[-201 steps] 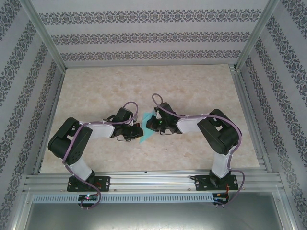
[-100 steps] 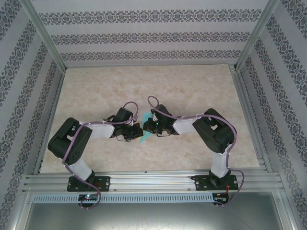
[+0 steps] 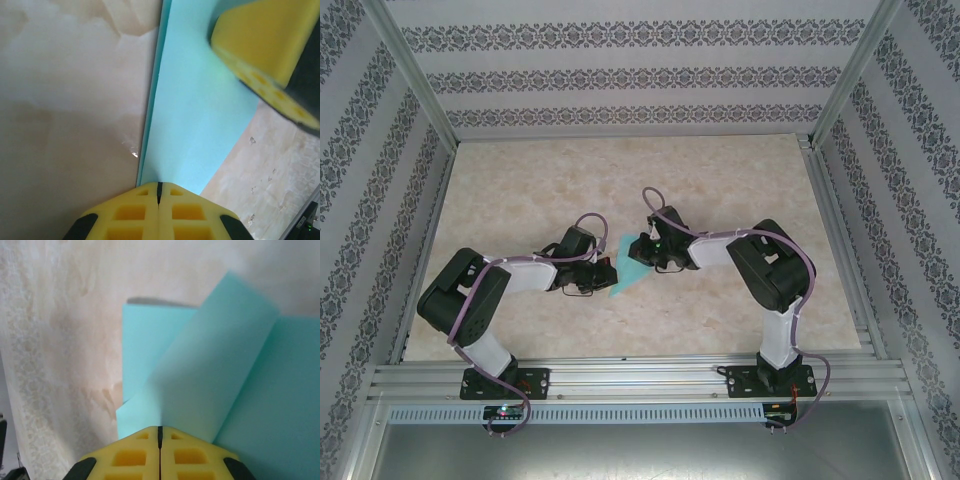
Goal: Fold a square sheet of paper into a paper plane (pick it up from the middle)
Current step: Fourth fold the wing at the center of the table.
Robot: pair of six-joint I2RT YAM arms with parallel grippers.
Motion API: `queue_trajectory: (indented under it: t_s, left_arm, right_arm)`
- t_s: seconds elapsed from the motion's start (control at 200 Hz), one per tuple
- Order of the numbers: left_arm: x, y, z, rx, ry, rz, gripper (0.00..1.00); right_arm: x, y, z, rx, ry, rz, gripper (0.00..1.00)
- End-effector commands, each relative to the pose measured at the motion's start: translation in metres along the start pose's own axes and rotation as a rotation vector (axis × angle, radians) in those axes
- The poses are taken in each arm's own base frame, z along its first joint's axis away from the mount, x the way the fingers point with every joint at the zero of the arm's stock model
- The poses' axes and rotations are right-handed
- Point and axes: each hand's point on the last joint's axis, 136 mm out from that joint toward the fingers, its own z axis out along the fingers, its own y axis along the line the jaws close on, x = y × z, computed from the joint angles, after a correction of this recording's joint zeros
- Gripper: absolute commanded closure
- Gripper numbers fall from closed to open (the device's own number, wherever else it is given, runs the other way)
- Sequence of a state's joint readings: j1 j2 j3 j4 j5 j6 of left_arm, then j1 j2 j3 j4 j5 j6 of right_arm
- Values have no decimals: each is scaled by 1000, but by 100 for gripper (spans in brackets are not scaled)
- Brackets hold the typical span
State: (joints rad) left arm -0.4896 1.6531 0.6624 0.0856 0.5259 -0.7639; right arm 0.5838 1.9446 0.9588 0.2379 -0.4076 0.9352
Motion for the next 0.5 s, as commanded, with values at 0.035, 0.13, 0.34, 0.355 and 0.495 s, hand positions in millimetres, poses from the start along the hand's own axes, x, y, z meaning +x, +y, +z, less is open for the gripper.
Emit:
queue_trajectory:
  t_s: [0.035,0.13,0.34,0.355,0.495]
  left_arm:
    - [61,87,-4,-313,155,-111,100]
    - [61,87,-4,-312,159,-107,100]
    - [62,86,-5,-313,163,-100,100]
    - [62,86,-5,-313,164,-99,100]
    - [63,86,-5,-313,171,-97,100]
  right_arm:
    - [-39,-57,-4,177,-109,55,92]
    - [-48,-62,-5,185,-117,70,92]
    - [-69,-71,-7,182,-136,97,91]
    - [-70,-71,-7,180,-136,97,91]
    - [-82,-73,-10,188,-139,100,91]
